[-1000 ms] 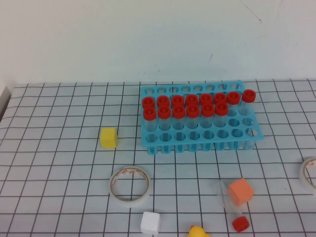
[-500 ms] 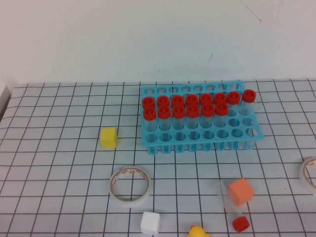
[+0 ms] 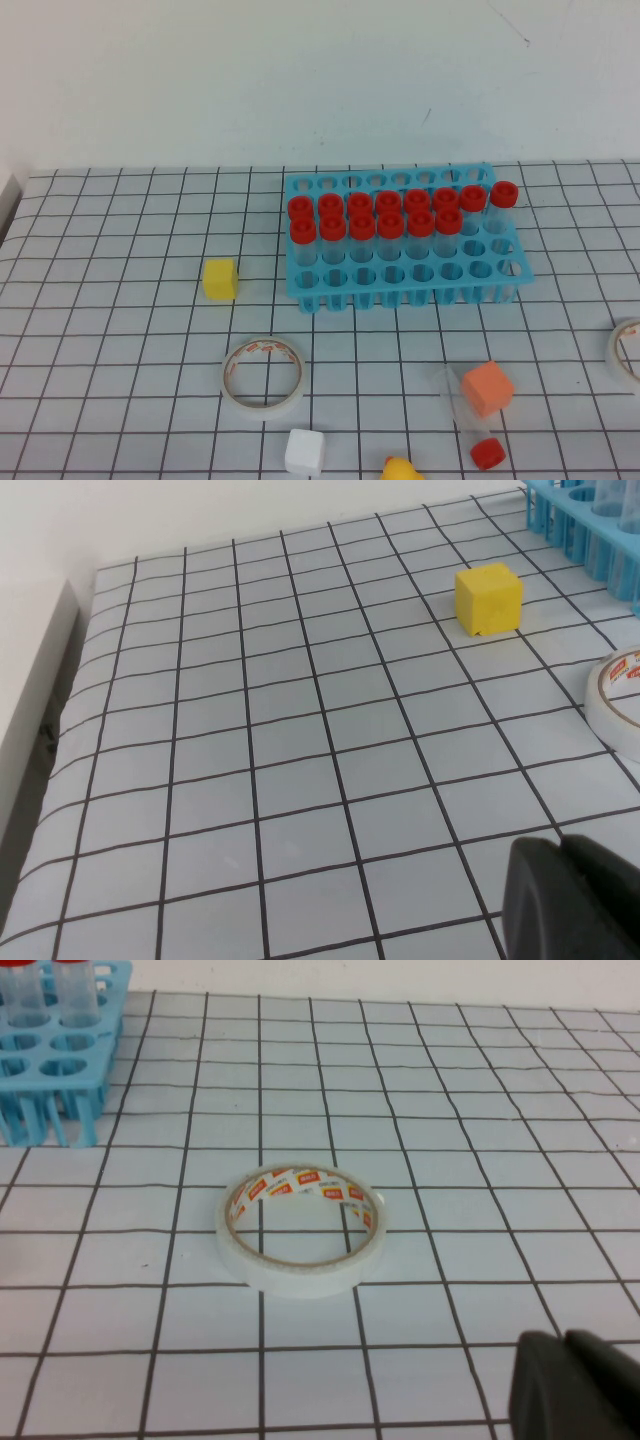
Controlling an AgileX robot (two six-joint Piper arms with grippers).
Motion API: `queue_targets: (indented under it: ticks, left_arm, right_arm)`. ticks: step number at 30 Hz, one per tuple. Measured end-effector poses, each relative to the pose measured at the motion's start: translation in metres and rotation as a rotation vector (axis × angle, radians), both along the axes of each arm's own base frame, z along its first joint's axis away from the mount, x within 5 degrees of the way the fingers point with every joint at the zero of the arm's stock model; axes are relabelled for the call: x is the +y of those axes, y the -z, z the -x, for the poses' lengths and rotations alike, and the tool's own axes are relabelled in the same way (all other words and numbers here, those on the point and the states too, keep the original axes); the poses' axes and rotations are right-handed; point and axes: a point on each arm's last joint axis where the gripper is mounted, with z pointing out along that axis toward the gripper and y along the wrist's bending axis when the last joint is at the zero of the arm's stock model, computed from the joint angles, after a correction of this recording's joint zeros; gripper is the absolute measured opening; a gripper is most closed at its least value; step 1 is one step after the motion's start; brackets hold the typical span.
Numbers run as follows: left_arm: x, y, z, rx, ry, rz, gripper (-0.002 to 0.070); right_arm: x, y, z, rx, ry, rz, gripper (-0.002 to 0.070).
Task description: Place the test tubes
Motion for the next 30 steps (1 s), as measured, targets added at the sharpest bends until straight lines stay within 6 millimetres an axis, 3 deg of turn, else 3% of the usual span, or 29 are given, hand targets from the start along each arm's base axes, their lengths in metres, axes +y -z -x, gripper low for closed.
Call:
queue_targets:
  ticks: [11, 16, 21, 23, 30]
  left_arm:
    - [0.000, 0.000, 0.000, -0.002, 0.000, 0.000, -0.0001]
    - [0.001, -0.007, -0.002, -0.080, -0.011, 0.005, -0.0001]
    - [0.004, -0.032, -0.003, -0.362, -0.052, 0.042, -0.0001]
    - [0.007, -0.046, -0.001, -0.509, -0.074, 0.107, -0.0001]
    - [0.011, -0.067, 0.007, -0.755, -0.100, 0.176, -0.0001]
  right_arm:
    - [0.000, 0.000, 0.000, 0.000, 0.000, 0.000, -0.0001]
    - [0.001, -0.002, -0.002, -0.048, -0.009, 0.005, -0.0001]
    - [0.003, -0.021, -0.005, -0.268, -0.045, 0.040, -0.0001]
    - [0.006, -0.037, -0.005, -0.443, -0.079, 0.089, -0.0001]
    - [0.013, -0.066, 0.004, -0.776, -0.141, 0.114, -0.0001]
